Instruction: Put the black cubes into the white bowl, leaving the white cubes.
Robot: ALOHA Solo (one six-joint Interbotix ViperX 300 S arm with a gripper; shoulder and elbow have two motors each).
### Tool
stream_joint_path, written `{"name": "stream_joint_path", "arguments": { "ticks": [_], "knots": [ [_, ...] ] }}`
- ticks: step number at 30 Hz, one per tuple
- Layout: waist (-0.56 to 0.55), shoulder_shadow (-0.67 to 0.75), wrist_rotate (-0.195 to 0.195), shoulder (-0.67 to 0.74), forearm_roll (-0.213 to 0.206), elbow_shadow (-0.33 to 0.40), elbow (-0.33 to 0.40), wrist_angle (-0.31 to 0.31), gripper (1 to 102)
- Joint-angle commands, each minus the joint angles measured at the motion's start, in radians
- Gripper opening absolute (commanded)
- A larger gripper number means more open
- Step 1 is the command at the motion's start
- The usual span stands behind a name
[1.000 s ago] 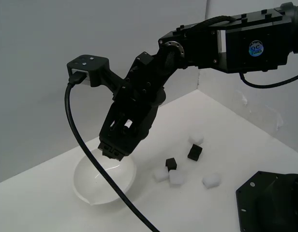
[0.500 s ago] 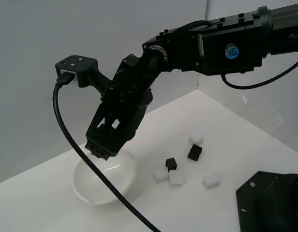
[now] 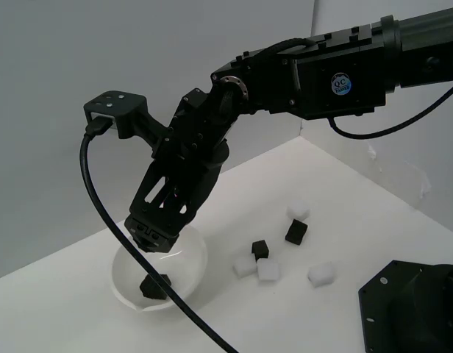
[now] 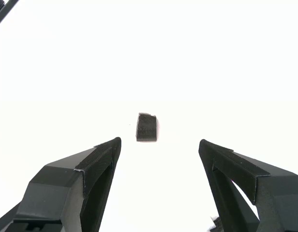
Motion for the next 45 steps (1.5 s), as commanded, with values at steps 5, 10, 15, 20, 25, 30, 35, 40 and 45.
{"name": "stream_joint_path", "arguments": {
  "ticks": [5,10,15,20,25,30,35,40,45],
  "knots": [
    [0.005,0.072,0.008,0.064,-0.023,-0.021,-0.017,0.012,88],
    [0.075,0.137,0.006,0.13,-0.018,0.011,0.015,0.044,88],
    [0.149,0.213,0.008,0.209,-0.012,0.08,0.084,0.046,87],
    [0.244,0.285,0.011,0.279,-0.006,0.164,0.172,0.052,84],
    [0.344,0.339,0.021,0.334,0.005,0.238,0.242,0.081,84],
    [0.416,0.38,0.025,0.374,0.028,0.298,0.301,0.091,84],
    [0.454,0.402,0.026,0.396,0.041,0.35,0.351,0.091,84],
    [0.483,0.403,0.029,0.397,0.057,0.393,0.394,0.091,84],
    [0.508,0.396,0.029,0.391,0.064,0.422,0.423,0.089,84]
  ]
}}
